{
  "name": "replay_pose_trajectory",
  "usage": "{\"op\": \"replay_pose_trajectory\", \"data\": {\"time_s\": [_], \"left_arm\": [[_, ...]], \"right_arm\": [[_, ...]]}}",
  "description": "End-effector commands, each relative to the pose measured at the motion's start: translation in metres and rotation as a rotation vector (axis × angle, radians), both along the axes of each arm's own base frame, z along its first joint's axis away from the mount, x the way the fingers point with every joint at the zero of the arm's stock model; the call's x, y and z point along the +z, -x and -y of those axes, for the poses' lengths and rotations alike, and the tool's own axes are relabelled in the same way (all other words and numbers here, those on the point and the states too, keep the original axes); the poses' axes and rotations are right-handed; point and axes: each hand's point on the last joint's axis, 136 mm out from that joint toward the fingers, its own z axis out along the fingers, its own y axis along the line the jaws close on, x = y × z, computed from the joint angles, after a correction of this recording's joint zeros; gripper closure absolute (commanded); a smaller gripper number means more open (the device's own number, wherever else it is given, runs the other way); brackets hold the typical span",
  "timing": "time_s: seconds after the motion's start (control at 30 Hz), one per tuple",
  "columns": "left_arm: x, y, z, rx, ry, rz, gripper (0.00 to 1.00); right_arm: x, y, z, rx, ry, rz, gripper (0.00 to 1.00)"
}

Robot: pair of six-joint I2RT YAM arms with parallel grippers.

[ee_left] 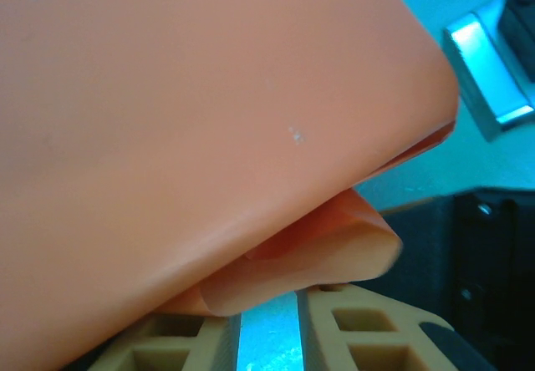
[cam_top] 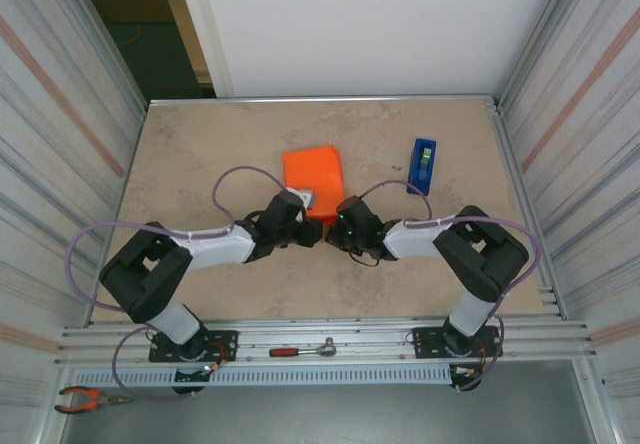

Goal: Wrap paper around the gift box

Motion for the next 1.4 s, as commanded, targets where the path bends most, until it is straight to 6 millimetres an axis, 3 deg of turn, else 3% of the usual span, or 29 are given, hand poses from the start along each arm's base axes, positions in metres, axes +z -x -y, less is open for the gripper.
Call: {"op": "replay_pose_trajectory", "data": {"time_s": [0.0,0.3,0.5,0.7,0.87,1.03,1.17,1.37], "left_arm": [[0.037,-0.003,0.003,-0.037,0.063,0.047,0.75],[0.073,-0.004,-0.025,-0.069,0.101,0.049,0.65],[0.080,-0.012,-0.028,-0.183,-0.006,0.078,0.52],[0.074,-0.024,-0.028,-0.269,-0.149,0.107,0.43],[0.068,-0.038,-0.031,-0.265,-0.219,0.125,0.44],[0.058,-0.050,-0.026,-0.252,-0.225,0.118,0.56],[0.048,-0.055,-0.026,-0.239,-0.245,0.115,0.57],[0.068,-0.055,-0.026,-0.264,-0.209,0.193,0.51]], "right_arm": [[0.010,-0.022,-0.004,-0.013,-0.038,0.028,1.00],[0.019,-0.035,-0.001,0.024,-0.071,0.028,1.00],[0.026,-0.039,0.000,0.048,-0.103,0.027,1.00],[0.031,-0.044,-0.001,0.075,-0.126,0.024,1.00],[0.031,-0.045,-0.001,0.084,-0.137,0.019,1.00],[0.027,-0.045,0.000,0.088,-0.142,0.006,1.00],[0.025,-0.046,0.000,0.092,-0.151,0.003,1.00],[0.023,-0.046,0.003,0.090,-0.158,-0.001,1.00]]}}
